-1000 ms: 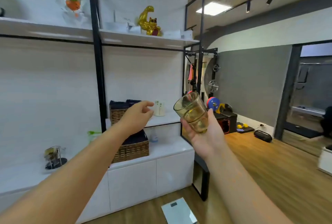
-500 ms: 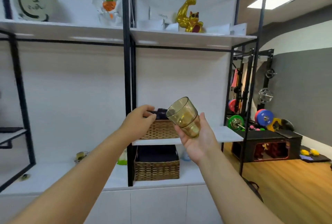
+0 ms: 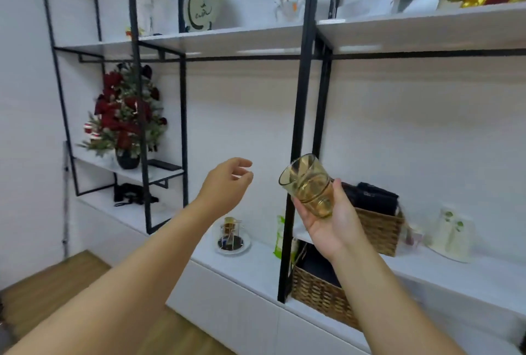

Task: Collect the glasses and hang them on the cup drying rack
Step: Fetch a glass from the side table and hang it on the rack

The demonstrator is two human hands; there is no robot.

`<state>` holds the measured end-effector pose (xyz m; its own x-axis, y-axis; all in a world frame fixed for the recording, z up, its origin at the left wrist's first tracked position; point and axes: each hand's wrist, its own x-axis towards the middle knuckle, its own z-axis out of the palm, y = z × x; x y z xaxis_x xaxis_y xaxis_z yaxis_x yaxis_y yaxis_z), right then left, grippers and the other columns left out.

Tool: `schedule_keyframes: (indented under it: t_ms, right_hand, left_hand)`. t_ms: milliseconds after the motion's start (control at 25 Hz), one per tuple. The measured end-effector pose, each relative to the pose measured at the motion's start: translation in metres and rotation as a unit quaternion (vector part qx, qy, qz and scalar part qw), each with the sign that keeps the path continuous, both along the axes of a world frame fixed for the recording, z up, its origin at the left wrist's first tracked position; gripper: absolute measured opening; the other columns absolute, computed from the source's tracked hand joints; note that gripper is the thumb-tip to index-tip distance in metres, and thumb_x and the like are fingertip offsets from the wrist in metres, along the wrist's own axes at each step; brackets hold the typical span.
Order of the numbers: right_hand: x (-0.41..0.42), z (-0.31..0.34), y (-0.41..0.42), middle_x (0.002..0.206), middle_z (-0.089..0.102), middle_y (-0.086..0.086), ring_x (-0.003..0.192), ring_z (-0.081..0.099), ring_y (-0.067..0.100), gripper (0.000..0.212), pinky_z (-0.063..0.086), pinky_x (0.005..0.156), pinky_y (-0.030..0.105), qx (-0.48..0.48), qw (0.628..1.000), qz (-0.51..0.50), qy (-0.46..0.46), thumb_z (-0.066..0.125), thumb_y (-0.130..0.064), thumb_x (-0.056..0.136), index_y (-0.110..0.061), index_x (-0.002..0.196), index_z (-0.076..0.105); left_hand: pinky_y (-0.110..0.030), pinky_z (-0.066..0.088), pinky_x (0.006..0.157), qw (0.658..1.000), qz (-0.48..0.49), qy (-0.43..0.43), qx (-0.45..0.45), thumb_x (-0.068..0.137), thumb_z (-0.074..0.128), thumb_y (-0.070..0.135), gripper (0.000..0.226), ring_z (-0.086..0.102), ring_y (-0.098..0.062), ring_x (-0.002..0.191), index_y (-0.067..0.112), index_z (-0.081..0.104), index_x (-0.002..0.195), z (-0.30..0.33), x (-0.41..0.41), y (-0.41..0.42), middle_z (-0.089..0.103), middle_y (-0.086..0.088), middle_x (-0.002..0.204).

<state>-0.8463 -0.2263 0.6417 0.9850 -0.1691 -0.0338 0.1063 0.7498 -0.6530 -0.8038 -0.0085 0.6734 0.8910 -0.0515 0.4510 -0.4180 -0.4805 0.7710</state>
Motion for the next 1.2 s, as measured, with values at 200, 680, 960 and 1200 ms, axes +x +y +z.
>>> schedule_keyframes:
  t_ms: [200, 680, 960, 1200]
  right_hand:
    - [0.105, -0.026, 0.041, 0.124, 0.077, 0.021, 0.116, 0.075, 0.035, 0.050, 0.065, 0.089, 0.049, 0.001, 0.997, 0.061, 0.037, 0.059, -0.049, 0.104, -0.008, 0.130, 0.070]
    - [0.381, -0.003, 0.140, 0.129, 0.073, 0.020, 0.096, 0.079, 0.029, 0.045, 0.067, 0.072, 0.040, -0.063, 0.996, 0.064, -0.012, 0.055, -0.049, 0.107, -0.012, 0.131, 0.066]
    - [0.522, -0.032, 0.157, 0.134, 0.062, 0.000, 0.114, 0.072, 0.029, 0.050, 0.067, 0.080, 0.051, -0.188, 0.981, -0.015, -0.036, 0.073, -0.037, 0.099, -0.034, 0.146, 0.057]
    - [0.658, -0.107, 0.144, 0.135, 0.062, -0.001, 0.117, 0.070, 0.023, 0.065, 0.066, 0.086, 0.053, -0.244, 0.969, -0.024, 0.000, 0.079, -0.030, 0.095, -0.036, 0.154, 0.052]
  left_hand:
    - [-0.025, 0.049, 0.076, 0.997, 0.075, 0.023, 0.015, 0.103, 0.055, 0.032, 0.029, 0.063, -0.013, 0.107, 0.030, 0.062, 0.132, -0.024, 0.080, 0.047, 0.067, 0.009, 0.117]
    - [-0.038, 0.055, 0.094, 0.996, 0.084, 0.017, 0.028, 0.101, 0.058, 0.036, 0.032, 0.065, -0.011, 0.110, 0.033, 0.062, 0.132, -0.022, 0.344, 0.135, 0.068, 0.013, 0.115]
    - [-0.029, 0.051, 0.086, 0.992, 0.102, 0.048, 0.053, 0.101, 0.058, 0.035, 0.029, 0.064, -0.008, 0.107, 0.034, 0.061, 0.130, -0.061, 0.472, 0.155, 0.065, 0.018, 0.111]
    - [-0.024, 0.052, 0.080, 0.984, 0.101, 0.124, 0.074, 0.101, 0.059, 0.032, 0.030, 0.065, -0.008, 0.105, 0.033, 0.062, 0.131, -0.136, 0.603, 0.161, 0.067, 0.014, 0.114]
